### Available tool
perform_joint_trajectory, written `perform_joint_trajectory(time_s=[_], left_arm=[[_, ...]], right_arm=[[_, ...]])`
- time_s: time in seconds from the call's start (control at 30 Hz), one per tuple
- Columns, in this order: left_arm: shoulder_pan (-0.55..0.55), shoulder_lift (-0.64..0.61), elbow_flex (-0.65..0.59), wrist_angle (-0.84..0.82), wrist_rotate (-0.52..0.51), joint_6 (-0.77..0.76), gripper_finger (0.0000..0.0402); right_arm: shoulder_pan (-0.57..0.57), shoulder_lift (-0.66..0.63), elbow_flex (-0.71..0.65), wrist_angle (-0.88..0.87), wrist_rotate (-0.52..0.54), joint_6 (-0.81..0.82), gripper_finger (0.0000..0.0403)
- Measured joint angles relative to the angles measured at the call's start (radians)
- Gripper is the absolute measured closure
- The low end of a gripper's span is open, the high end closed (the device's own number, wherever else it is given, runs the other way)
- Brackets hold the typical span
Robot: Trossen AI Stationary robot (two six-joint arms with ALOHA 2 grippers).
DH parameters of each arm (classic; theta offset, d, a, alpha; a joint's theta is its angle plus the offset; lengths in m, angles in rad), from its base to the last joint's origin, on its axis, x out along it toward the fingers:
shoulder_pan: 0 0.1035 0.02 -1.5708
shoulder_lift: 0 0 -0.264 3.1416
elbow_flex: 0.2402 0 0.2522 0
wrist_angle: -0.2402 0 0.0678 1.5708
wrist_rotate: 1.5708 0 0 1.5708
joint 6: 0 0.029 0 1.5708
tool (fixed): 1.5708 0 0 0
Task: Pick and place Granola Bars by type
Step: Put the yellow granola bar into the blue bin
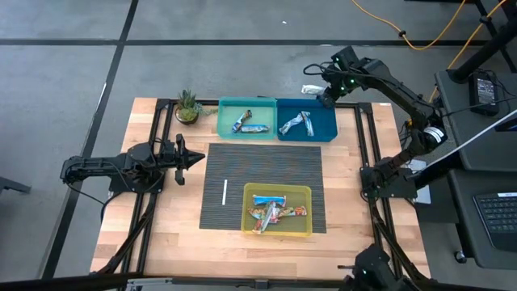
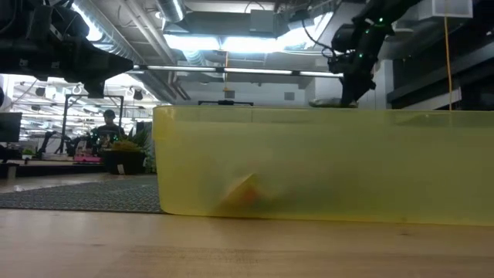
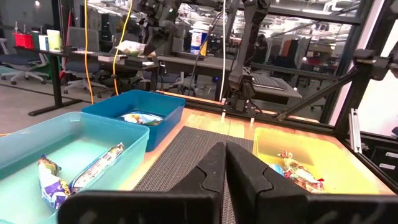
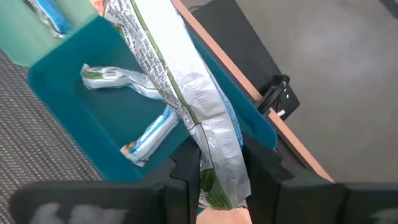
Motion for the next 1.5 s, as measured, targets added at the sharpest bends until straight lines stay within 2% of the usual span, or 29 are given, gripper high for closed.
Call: perform_joint_trajectory(time_s=[0.9, 1.1, 1.5], left_arm=[[0.0, 0.0, 0.0, 0.0, 0.0, 0.0, 0.0393], [0.0, 0.0, 0.0, 0.0, 0.0, 0.0, 0.0397], [0.0, 0.0, 0.0, 0.0, 0.0, 0.0, 0.0396]], right_arm=[[-0.021, 0.268, -0.003, 0.088, -0.002, -0.021, 0.0306], [-0.021, 0.275, -0.11, 0.204, -0.043, -0.019, 0.0306], [-0.021, 0.275, -0.279, 0.326, -0.044, -0.016, 0.0306]])
